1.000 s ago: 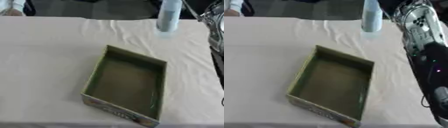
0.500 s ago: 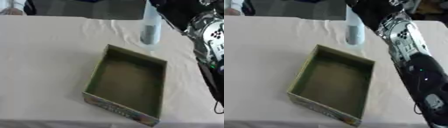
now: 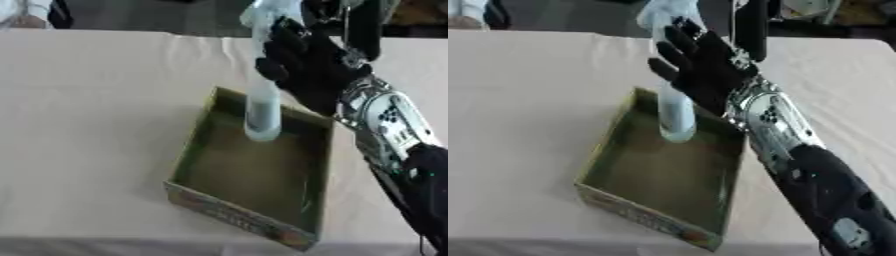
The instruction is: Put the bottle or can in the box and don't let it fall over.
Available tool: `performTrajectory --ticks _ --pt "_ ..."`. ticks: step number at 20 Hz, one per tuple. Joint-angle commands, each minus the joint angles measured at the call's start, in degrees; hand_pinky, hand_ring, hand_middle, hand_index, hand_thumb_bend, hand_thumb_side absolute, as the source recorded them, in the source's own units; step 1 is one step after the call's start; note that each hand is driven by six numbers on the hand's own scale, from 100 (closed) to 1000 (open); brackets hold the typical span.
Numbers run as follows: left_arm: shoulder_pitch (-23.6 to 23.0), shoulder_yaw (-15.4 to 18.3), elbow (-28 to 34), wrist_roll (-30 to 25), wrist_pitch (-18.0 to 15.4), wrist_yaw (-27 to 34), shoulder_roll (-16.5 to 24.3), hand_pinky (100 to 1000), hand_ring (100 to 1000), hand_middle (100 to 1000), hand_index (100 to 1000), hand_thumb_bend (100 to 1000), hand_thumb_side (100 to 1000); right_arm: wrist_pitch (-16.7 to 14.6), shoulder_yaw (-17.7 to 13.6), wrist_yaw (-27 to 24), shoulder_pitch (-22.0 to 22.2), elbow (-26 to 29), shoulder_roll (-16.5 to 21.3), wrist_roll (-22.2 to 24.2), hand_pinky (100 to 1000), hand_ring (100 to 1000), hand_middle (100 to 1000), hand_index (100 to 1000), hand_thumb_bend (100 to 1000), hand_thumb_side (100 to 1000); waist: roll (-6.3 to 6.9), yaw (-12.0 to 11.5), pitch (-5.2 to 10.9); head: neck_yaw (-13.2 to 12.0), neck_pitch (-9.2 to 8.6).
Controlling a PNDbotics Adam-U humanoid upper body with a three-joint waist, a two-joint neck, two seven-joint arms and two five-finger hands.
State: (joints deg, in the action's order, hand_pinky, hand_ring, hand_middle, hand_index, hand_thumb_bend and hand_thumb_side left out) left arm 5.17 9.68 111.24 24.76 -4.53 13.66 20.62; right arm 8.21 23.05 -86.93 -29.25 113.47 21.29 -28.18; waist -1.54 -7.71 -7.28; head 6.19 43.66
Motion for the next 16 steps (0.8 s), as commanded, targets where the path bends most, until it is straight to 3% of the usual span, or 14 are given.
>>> performTrajectory --ticks 1,16 --pt "0.54 0.04 0.65 -0.21 -0.10 0.05 1.32 923 922 801 821 556 712 0.67 0.82 -0.60 0.90 1.12 0.05 0.08 100 100 100 981 347 1000 0.37 -0.07 0.59 0.02 -0.33" --pt "1.04 -0.01 0.77 -0.33 -0.08 0.15 0.82 924 923 802 819 557 713 3.56 5.88 -3.40 12.64 1.12 1.87 -4.70 100 100 100 970 357 1000 0.62 -0.42 -0.36 0.32 -1.02"
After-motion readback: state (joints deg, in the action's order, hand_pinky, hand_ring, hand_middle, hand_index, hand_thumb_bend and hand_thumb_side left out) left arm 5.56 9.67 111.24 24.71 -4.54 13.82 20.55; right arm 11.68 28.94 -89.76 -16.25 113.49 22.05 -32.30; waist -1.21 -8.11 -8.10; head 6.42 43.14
